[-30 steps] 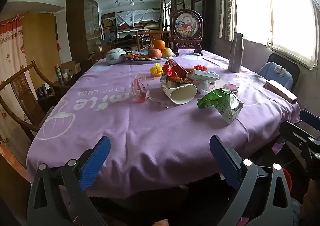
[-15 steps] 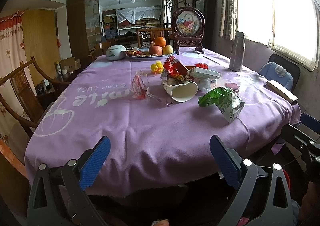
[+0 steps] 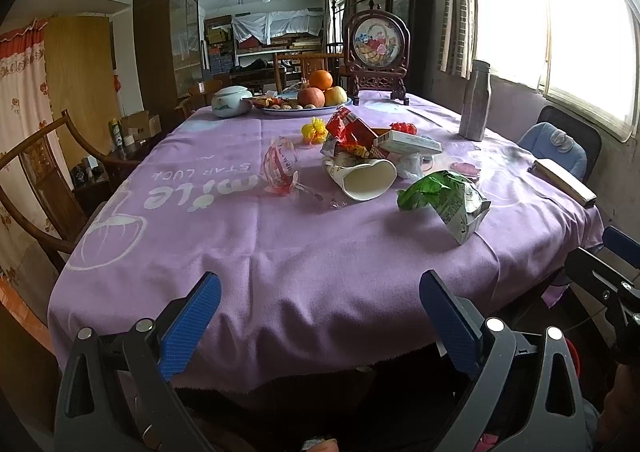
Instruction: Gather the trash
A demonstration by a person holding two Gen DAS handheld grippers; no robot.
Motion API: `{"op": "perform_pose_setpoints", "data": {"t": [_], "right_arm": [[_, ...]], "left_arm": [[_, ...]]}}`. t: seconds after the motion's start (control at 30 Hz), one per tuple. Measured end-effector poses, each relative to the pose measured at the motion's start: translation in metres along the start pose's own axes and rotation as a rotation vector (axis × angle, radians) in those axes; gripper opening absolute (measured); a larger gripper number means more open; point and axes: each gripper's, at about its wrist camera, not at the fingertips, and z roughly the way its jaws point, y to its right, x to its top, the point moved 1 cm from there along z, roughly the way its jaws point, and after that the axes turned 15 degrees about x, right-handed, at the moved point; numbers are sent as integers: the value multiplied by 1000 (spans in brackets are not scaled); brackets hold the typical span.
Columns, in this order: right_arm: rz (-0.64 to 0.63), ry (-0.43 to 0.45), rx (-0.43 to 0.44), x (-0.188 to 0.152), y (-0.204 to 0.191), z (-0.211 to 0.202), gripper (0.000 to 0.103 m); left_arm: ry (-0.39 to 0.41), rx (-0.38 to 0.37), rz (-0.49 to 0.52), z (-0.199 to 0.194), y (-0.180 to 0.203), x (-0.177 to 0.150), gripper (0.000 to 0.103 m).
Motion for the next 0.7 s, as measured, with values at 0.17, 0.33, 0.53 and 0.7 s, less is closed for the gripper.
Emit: {"op": "perform_pose_setpoints", "data": {"t": [0.17,0.33,0.53,0.7], "right_arm": [[1,1,0,0,0,0,96],[0,0,0,0,-1,1,96],[1,-1,0,-1,0,1,96],[0,-1,-1,-1,0,1,96]], "left_arm": [[-2,-1,0,1,0,0,97],[-9,-1,-4,3,0,-1,97],[-17,-2,-6,4,0,0,97],[-16,-3,-6,4,0,-1,97]]}}
